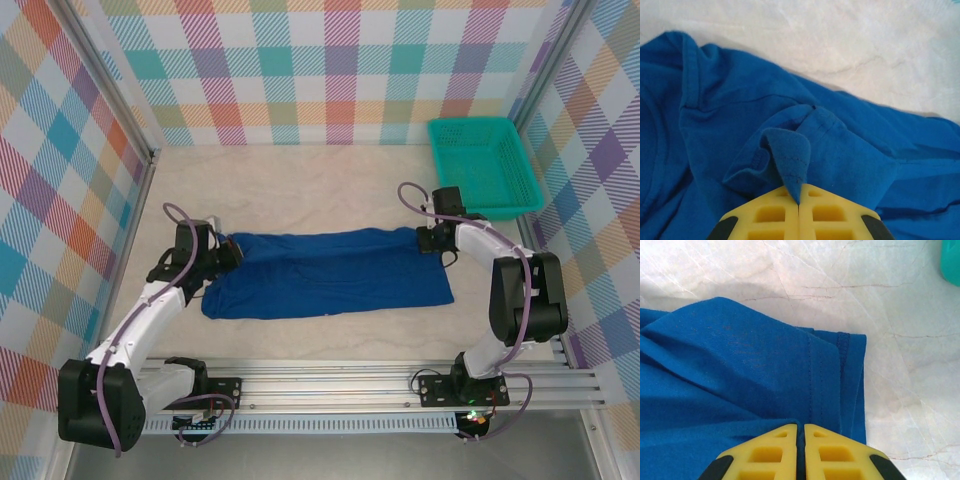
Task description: Fold the inside-out t-shirt
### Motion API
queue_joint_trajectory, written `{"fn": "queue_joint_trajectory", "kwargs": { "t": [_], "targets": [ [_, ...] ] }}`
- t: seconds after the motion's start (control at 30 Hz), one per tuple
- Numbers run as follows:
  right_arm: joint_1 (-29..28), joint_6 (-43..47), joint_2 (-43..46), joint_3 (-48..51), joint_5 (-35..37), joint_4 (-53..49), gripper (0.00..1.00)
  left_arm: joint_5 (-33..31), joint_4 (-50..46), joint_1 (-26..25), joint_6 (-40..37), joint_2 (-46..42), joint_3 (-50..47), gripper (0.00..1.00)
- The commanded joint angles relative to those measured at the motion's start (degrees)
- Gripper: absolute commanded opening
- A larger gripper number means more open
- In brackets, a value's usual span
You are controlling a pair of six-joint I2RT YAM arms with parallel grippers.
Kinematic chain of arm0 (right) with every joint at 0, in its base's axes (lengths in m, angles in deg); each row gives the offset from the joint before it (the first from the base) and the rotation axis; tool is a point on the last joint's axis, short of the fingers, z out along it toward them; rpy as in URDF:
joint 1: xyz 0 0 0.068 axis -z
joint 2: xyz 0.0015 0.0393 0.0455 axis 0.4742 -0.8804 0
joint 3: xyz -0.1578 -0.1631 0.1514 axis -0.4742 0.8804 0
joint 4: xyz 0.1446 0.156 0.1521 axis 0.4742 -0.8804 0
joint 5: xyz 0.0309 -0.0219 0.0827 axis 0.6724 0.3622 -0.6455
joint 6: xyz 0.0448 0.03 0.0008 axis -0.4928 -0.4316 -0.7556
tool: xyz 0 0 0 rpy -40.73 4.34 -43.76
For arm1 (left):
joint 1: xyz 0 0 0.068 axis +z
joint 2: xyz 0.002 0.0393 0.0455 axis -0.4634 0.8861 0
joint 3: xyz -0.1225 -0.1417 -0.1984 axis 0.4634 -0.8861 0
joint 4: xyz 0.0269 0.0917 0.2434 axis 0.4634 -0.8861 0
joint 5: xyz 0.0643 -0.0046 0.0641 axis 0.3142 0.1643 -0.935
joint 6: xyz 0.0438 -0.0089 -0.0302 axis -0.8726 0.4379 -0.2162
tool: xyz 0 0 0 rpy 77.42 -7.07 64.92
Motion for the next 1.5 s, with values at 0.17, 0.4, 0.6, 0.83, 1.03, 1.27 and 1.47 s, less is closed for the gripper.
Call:
{"fn": "queue_joint_trajectory", "kwargs": {
  "t": [0.17, 0.4, 0.6, 0.83, 1.03, 1.27, 1.47],
  "targets": [
    [-0.6, -4.2, -1.8, -0.5, 3.7, -6.4, 0.19, -0.4, -0.3, -1.4, 0.2, 3.0, -2.7, 0.01],
    [-3.9, -5.2, 2.9, -0.9, 2.1, -3.8, 0.38, 0.5, 0.5, -2.1, 0.3, 4.9, -3.4, 0.02],
    [-6.8, -6.3, 0.9, -2.3, 2.5, -2.3, 0.44, 0.7, 0.6, -2.3, 0.1, 5.9, -3.2, 0.02],
    [-6.8, -5.2, -8.5, -9.0, 4.4, -7.8, 0.42, 0.7, 0.4, -2.3, 0.1, 6.1, -2.7, 0.02],
    [-6.8, -10.1, -8.5, -6.5, 2.0, -14.8, 0.30, -1.3, -0.1, -2.4, 0.9, 3.5, -3.8, 0.02],
    [-6.8, -11.6, -5.9, -2.9, 1.2, -15.5, 0.33, -1.2, 0.4, -2.4, 0.5, 6.1, -3.8, 0.02],
    [-6.7, -9.6, -5.5, -5.1, 7.8, -15.1, 0.35, -3.4, -0.9, -2.4, 0.4, 5.0, -4.2, 0.02]
  ]
}}
